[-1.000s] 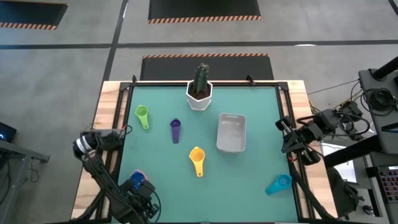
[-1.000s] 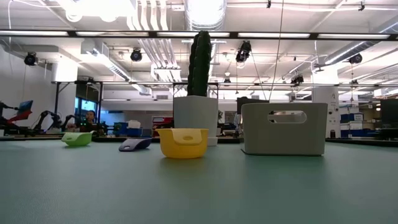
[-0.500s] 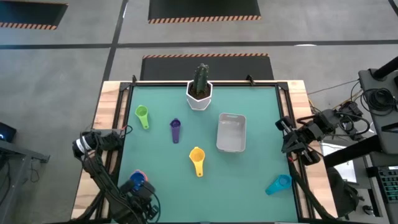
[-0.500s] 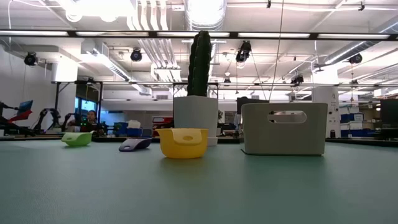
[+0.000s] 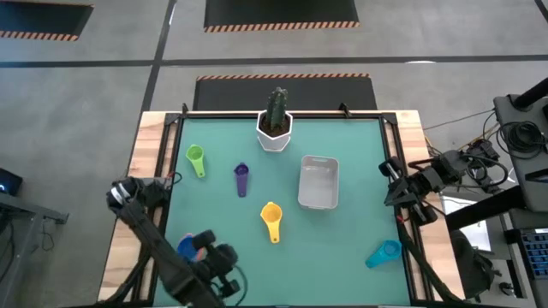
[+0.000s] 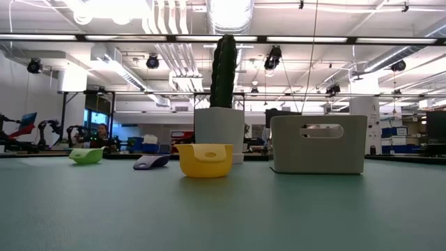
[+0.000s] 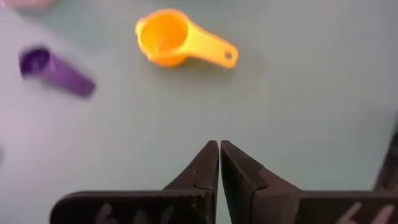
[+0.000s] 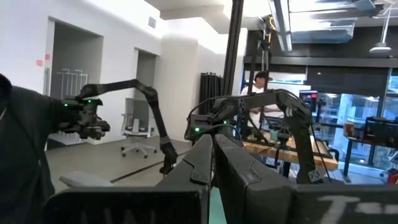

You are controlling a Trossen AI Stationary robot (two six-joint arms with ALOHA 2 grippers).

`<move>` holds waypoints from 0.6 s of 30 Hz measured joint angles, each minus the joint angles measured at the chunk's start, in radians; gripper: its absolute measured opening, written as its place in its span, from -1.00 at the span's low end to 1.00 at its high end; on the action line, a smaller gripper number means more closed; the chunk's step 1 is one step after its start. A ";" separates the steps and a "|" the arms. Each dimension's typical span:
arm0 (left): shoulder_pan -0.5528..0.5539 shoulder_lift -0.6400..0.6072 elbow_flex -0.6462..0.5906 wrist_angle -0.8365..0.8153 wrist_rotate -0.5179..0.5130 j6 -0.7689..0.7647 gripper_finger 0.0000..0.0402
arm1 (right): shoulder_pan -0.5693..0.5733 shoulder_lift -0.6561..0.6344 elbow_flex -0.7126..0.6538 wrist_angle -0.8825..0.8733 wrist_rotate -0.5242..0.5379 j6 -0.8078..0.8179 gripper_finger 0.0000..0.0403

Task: Nest measuring cups in basket
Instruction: Stack the yellow measuring cup on the top of the blue measuring cup

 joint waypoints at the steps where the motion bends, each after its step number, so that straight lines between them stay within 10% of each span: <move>1: 0.018 0.000 0.010 0.002 0.000 0.053 -1.00 | 0.000 0.000 0.000 0.000 0.000 0.000 -0.96; 18: 0.185 -0.034 0.034 -0.001 -0.098 0.720 -1.00 | 0.000 0.000 0.000 -0.011 0.001 0.101 -0.96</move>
